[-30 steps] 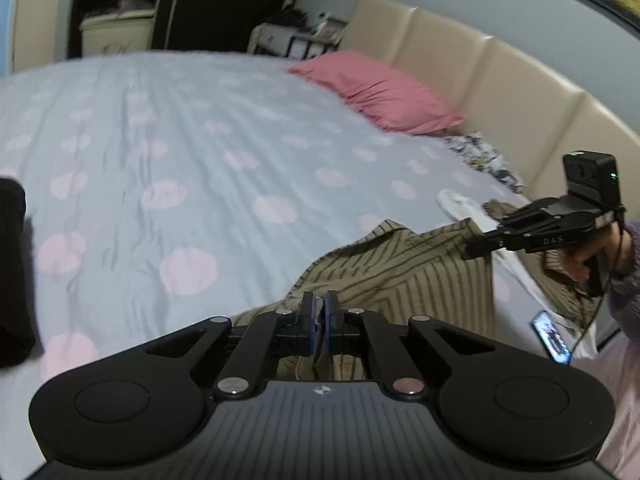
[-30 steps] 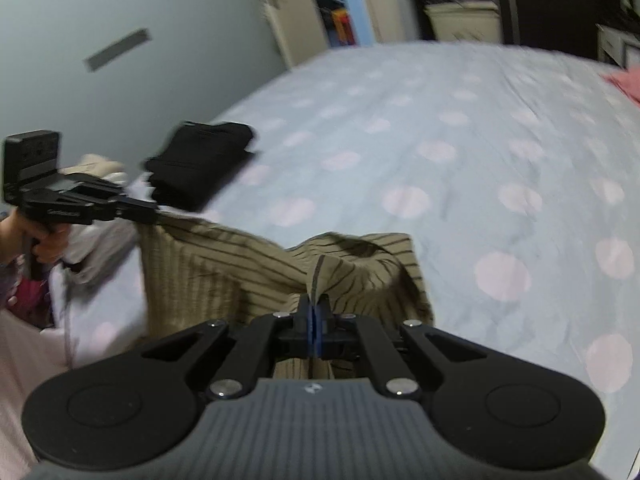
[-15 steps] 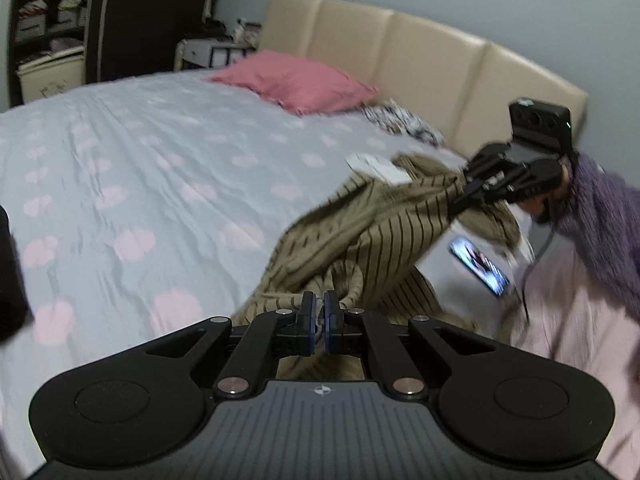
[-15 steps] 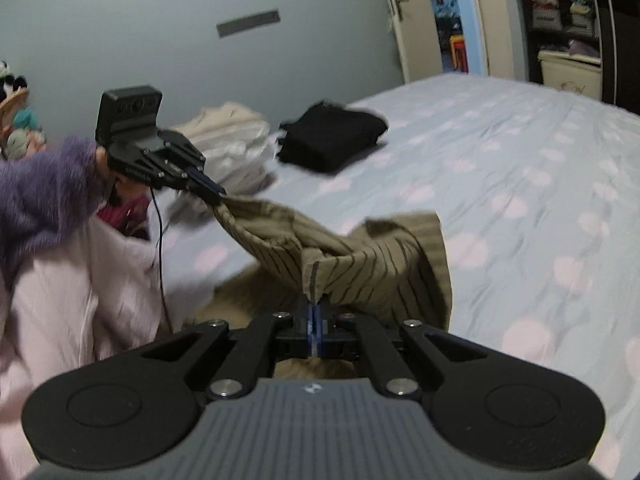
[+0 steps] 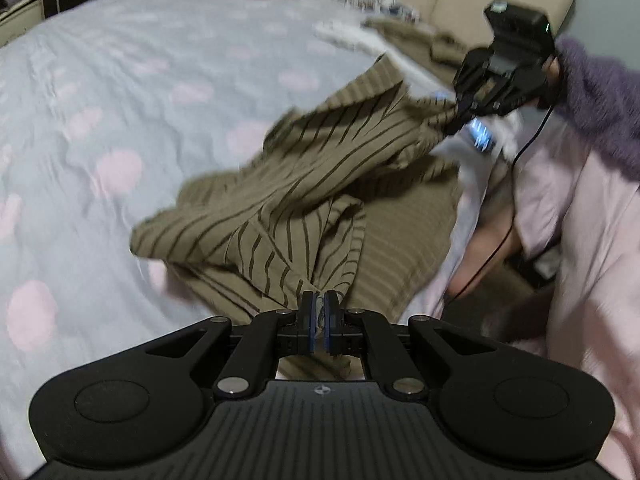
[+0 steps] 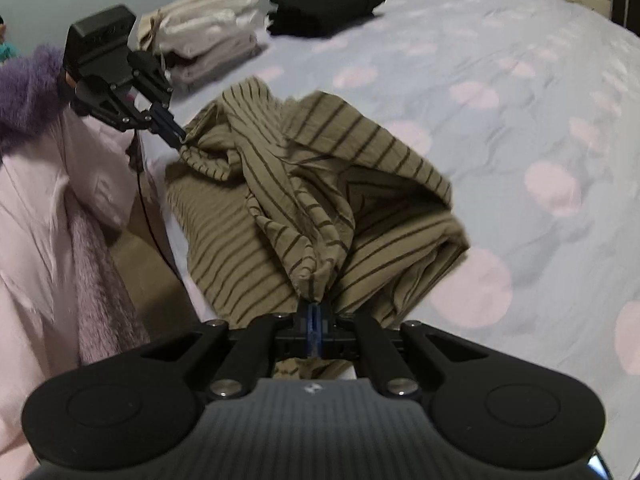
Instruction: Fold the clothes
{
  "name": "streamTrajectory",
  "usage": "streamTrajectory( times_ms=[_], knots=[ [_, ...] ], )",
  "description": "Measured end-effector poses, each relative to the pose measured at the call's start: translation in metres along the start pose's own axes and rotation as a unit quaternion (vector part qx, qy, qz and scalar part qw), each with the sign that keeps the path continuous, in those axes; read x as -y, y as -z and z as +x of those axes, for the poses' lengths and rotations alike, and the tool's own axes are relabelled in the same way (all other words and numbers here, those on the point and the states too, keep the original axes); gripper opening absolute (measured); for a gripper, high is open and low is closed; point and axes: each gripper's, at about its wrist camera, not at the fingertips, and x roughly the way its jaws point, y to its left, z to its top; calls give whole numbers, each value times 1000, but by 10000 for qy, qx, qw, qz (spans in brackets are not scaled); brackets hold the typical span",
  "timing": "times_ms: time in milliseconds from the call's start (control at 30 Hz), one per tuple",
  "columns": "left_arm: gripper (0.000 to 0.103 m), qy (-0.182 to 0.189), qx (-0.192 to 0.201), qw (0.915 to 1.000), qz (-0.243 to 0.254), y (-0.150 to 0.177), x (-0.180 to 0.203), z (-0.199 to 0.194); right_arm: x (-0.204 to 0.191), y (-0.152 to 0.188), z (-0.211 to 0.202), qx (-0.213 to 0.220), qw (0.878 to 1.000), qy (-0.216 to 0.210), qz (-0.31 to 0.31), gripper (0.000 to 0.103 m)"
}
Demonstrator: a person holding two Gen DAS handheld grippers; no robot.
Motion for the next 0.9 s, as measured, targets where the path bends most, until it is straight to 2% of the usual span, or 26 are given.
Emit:
streamTrajectory(
  times_ms=[100,133,167,200,267,367,467,533,600,667,800,833,900],
  knots=[
    [3,-108,-298,9994,114,6,6,11,-5,2,2,-83,9999,107,-54,10],
    [4,-142,-363,9991,166,7,8,12,-7,2,-1,-70,9998,164,-44,20],
    [9,-169,-404,9989,192,6,10,11,-9,1,-5,-27,9998,210,-43,35],
    [13,-196,-443,9986,217,6,12,10,-11,0,-11,60,9997,240,-57,38],
    [29,-253,-373,9987,230,4,17,4,-17,-3,-23,275,9991,298,-95,38],
    [41,-476,-95,9986,207,-1,23,-11,-27,-14,-33,587,9971,478,-91,40],
    [41,-821,262,9963,-5,-7,23,-25,-42,-27,-28,672,9951,703,-186,42],
    [41,-949,416,9944,-203,-12,20,-25,-49,-35,-15,491,9953,824,-143,44],
    [41,-1059,338,9931,-373,-20,17,-17,-51,-41,0,318,9949,956,-28,44],
    [40,-1268,149,9889,-755,-28,12,-3,-49,-45,11,246,9940,1065,55,44],
    [40,-1211,128,9868,-1068,-35,6,15,-42,-52,21,421,9945,912,287,44],
    [39,-1252,140,9858,-1112,-36,4,18,-42,-54,23,408,9947,908,270,41],
    [29,-1276,105,9842,-1221,-38,-1,25,-41,-56,25,346,9948,941,169,23]
  ],
)
